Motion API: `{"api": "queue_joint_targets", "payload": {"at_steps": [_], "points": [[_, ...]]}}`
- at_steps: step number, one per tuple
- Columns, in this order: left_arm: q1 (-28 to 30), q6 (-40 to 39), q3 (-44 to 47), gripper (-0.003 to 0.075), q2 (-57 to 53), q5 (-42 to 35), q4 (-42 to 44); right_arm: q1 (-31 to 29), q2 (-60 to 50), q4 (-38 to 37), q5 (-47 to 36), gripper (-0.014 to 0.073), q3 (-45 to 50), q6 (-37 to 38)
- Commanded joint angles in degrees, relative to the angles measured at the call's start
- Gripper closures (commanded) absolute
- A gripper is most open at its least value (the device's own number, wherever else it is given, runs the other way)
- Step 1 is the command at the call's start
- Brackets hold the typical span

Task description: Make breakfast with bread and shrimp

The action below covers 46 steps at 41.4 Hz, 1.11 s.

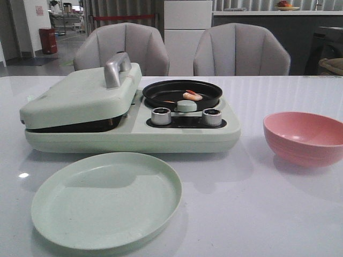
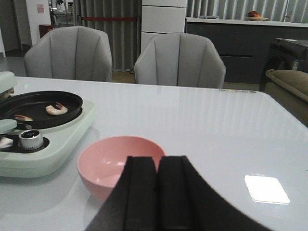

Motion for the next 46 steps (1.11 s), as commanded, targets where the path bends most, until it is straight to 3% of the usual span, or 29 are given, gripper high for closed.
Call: {"api": "queue_joint_targets", "payload": {"at_steps": [1,46], "points": [[-0.23,-0.04,1.91,0.0619,-1.31,-4.83,-0.59,-0.24,-1.15,-1.48,-5.95,0.0558,-0.19,0.67],[-0.23,-0.04,1.91,0.0619,-1.31,-4.83,-0.59,-1.0,-1.2,-3.2,-8.79,0.0558,-0.19,0.61]]}}
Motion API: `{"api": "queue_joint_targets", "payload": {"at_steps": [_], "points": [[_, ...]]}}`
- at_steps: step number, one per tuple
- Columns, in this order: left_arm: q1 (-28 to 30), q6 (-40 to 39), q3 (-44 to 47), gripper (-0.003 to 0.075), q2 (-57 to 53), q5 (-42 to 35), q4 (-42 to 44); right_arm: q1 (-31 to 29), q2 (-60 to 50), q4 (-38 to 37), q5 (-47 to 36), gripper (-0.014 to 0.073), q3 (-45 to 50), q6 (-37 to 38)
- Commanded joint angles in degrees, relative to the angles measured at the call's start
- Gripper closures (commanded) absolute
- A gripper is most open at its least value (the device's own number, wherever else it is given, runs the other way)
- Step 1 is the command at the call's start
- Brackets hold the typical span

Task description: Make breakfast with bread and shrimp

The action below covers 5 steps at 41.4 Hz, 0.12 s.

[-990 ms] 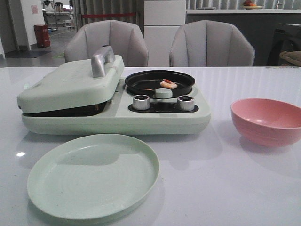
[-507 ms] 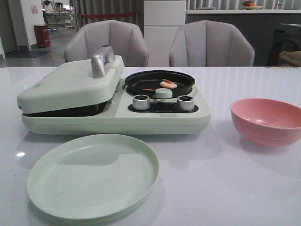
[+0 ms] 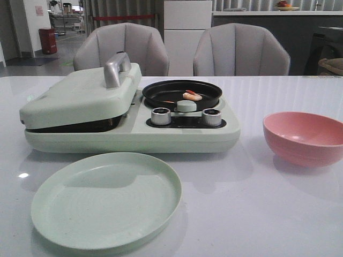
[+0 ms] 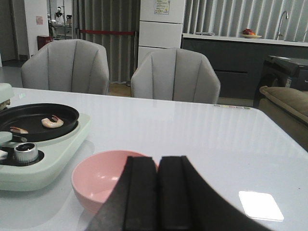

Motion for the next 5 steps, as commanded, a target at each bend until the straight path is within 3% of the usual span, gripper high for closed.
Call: {"api": "queue_joint_targets", "payload": {"at_steps": [1,5], "points": [[-0.23,-0.04,1.91,0.0619,-1.31,-4.83,-0.59,-0.28,-1.2,-0.85,-5.71,0.0558,-0.19,-0.01],[-0.23,-0.04,1.91,0.0619,-1.31,-4.83,-0.59,-0.28,-1.2,-0.85,-5.71,0.0558,-0.19,-0.01]]}}
